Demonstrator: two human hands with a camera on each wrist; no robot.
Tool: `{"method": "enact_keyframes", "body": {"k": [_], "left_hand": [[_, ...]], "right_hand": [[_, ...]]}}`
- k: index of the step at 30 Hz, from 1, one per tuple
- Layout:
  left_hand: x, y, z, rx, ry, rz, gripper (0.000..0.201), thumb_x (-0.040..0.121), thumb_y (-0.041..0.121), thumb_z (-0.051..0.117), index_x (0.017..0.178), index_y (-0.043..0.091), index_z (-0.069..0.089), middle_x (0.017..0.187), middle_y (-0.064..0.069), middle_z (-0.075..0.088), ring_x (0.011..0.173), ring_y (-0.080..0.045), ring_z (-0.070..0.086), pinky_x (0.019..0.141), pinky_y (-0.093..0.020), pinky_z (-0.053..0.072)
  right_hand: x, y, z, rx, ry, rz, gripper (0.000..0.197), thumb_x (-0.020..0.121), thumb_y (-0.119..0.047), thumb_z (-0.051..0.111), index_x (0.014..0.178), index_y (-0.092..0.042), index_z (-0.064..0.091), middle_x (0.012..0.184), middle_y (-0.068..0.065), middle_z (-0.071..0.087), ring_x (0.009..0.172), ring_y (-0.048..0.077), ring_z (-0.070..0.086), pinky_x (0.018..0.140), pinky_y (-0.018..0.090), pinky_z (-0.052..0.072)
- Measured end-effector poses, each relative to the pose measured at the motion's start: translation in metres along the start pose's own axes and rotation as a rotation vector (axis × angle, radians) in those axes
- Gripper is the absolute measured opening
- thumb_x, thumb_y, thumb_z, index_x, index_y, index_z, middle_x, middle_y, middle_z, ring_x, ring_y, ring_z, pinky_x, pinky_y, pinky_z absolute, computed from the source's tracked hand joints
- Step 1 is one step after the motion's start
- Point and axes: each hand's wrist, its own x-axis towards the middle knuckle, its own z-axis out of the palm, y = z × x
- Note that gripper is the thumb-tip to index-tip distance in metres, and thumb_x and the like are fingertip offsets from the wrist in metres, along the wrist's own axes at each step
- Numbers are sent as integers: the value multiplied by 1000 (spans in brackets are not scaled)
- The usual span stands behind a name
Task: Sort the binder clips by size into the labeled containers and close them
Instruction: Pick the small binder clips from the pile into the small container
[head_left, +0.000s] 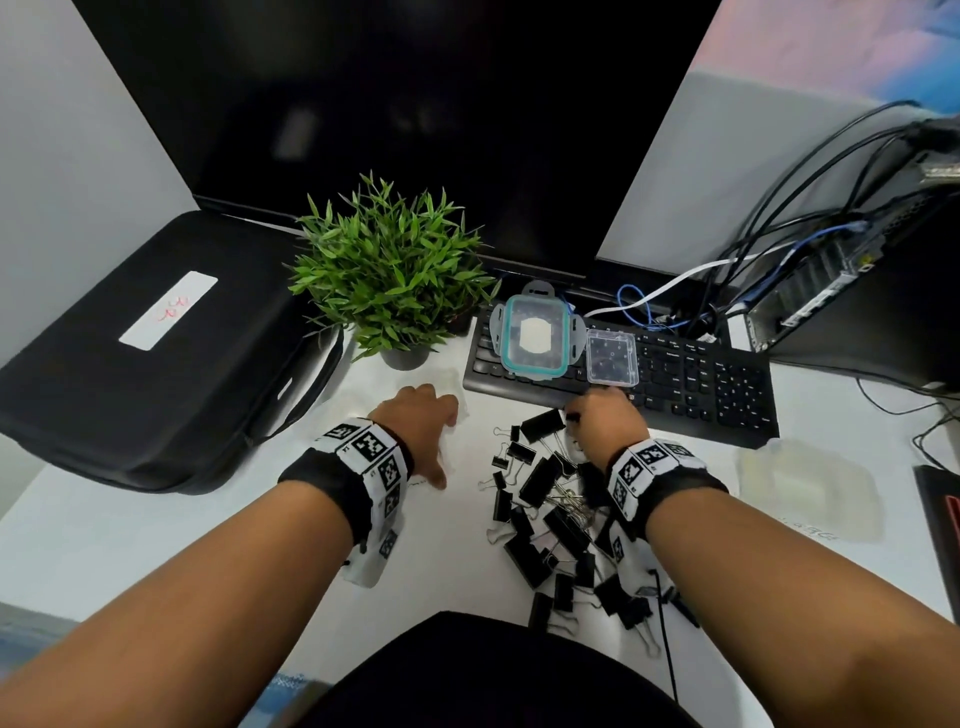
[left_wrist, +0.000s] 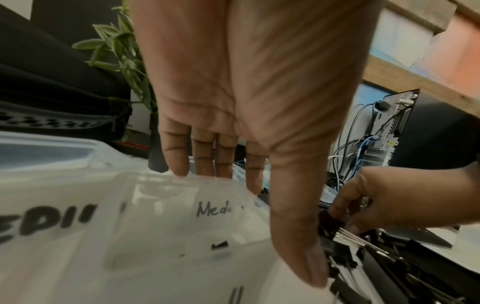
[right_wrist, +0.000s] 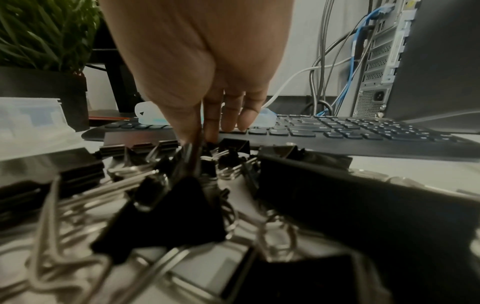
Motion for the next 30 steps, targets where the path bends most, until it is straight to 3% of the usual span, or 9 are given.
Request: {"method": "enact_keyframes", "body": {"k": [11,16,20,23,26,28,30], "left_hand": [[14,17,-5,12,-50,105,71,64,42,82,121,23,44,119,0,45,113,-20,44,91,-35,44],[12,24,-7,127,5,100,68,70,51,74,123,22,45,123,-3,44,117,-23,42,95,-37,41],[19,36,-16,-19,175,157,43,79,44,68,111,19,54,114,-3,48,109,-22,48,90,-34,43],[33,56,-21,-152,186,214,26,85,33,64,105,18,58,110,-1,55,103,-19,52,83,-28,43],[52,75,-23,-257,155,205,21,87,26,60,103,14,65,107,-2,63,99,-19,58,85,-29,48],[64,81,-24,-303,162,191,21,87,23,62,103,12,68,105,-5,66,99,-21,60,87,-32,50],[72,83,-24,-335,173,191,26,84,22,67,108,12,67,105,-4,64,100,-20,60,85,-28,49]], "right_hand": [[12,-12,-1,100,-57,122,29,87,-9,50,113,-17,59,107,12,64,98,30,60,86,37,52],[12,-13,1,46,-21,62,29,86,-14,54,114,-17,59,105,9,65,99,28,59,88,37,50],[9,-13,-1,67,21,54,30,87,-18,55,116,-22,63,109,5,65,104,26,58,95,37,46],[4,-11,-8,155,51,110,29,86,-18,57,114,-20,66,108,6,68,103,25,60,93,36,48],[0,-10,-13,332,98,154,27,84,-12,60,109,-17,70,101,7,70,94,23,64,87,32,53],[0,-10,-13,449,147,137,24,84,-9,60,105,-13,72,96,7,70,81,17,65,71,22,54],[0,-11,-12,543,188,113,20,84,-6,60,98,-11,73,88,5,70,66,10,59,54,10,43]]}}
